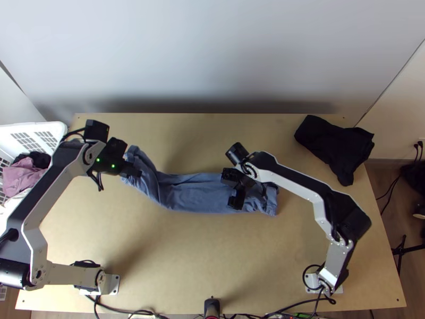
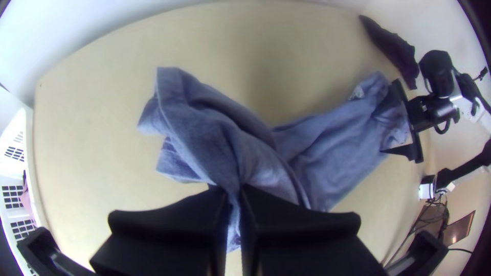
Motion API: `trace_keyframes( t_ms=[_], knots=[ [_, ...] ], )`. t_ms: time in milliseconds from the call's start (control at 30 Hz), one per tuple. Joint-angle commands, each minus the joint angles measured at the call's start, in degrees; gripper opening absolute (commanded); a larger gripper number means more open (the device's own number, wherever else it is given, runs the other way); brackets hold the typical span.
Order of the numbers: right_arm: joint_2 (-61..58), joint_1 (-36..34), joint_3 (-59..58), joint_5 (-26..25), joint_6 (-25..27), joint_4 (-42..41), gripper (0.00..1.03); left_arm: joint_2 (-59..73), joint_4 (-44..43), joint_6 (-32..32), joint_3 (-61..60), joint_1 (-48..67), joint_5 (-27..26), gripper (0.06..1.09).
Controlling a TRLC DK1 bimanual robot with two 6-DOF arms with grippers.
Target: Fold the t-shirt
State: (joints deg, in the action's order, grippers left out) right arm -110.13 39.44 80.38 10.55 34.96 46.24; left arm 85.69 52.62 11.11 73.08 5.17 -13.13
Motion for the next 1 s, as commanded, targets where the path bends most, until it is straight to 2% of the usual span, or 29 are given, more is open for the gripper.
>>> trace_keyframes(
  t_ms=[0,400,967],
  knots=[
    [-3.3,-0.2,0.1,0.1,-0.4,-1.1,0.98,-0.1,2.2,-0.1,5.7,1.1,-1.8,0.09],
    [-4.3,-0.2,-0.7,0.0,-0.4,-1.2,0.98,-2.0,3.7,-1.6,11.0,6.4,-3.7,0.09],
    [-3.9,-0.4,-1.5,-0.2,-0.3,-1.5,0.98,4.7,2.2,-5.0,21.7,19.6,-4.1,0.09]
  ],
)
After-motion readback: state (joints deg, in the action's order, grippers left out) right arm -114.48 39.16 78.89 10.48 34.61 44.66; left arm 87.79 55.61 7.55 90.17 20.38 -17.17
